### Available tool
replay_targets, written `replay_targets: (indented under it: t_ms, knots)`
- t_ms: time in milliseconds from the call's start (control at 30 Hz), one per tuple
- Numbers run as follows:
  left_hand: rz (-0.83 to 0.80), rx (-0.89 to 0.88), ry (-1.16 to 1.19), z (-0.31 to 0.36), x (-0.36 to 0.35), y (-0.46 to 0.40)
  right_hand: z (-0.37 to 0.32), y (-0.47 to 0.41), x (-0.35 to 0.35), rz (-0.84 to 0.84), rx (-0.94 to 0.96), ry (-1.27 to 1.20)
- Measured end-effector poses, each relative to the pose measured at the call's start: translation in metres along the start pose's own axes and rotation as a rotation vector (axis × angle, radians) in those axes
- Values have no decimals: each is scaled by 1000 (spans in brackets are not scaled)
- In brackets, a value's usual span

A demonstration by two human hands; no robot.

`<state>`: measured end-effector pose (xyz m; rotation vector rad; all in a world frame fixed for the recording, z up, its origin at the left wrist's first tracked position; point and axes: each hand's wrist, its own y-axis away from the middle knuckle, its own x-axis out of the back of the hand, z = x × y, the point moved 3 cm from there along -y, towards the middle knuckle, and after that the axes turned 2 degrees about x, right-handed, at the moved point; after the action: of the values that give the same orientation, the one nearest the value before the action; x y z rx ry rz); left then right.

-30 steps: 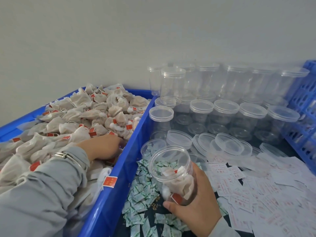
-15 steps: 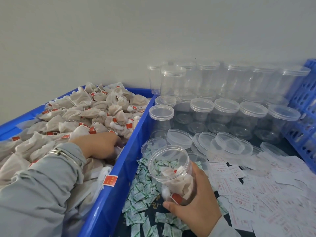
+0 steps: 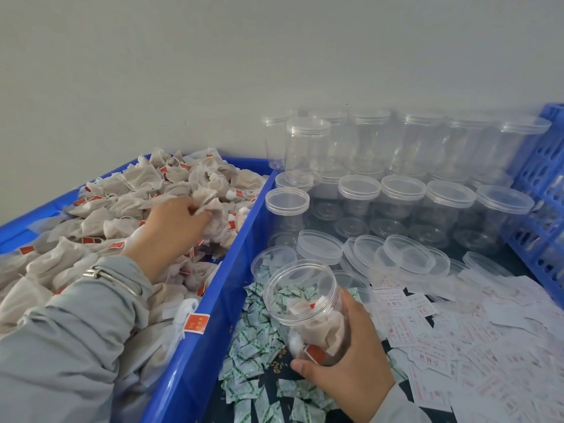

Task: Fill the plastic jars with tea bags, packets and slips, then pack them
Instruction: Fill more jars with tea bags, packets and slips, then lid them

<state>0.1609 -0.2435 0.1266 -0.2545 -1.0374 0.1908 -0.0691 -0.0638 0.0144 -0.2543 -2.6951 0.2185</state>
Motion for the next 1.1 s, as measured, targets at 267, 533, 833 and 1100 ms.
replay_targets:
  t_ms: [267, 533, 833, 1100]
  knots:
    - [-223, 197, 900, 45, 7, 31, 0, 0, 0, 12, 0, -19]
    - [-611, -37, 961, 81, -3, 68, 3, -1, -1, 12, 15, -39]
    - [-613, -389, 540, 88, -10, 86, 2, -3, -1, 21, 44, -21]
    - [-563, -555, 218, 92, -5, 95, 6, -3, -2, 53, 37, -67]
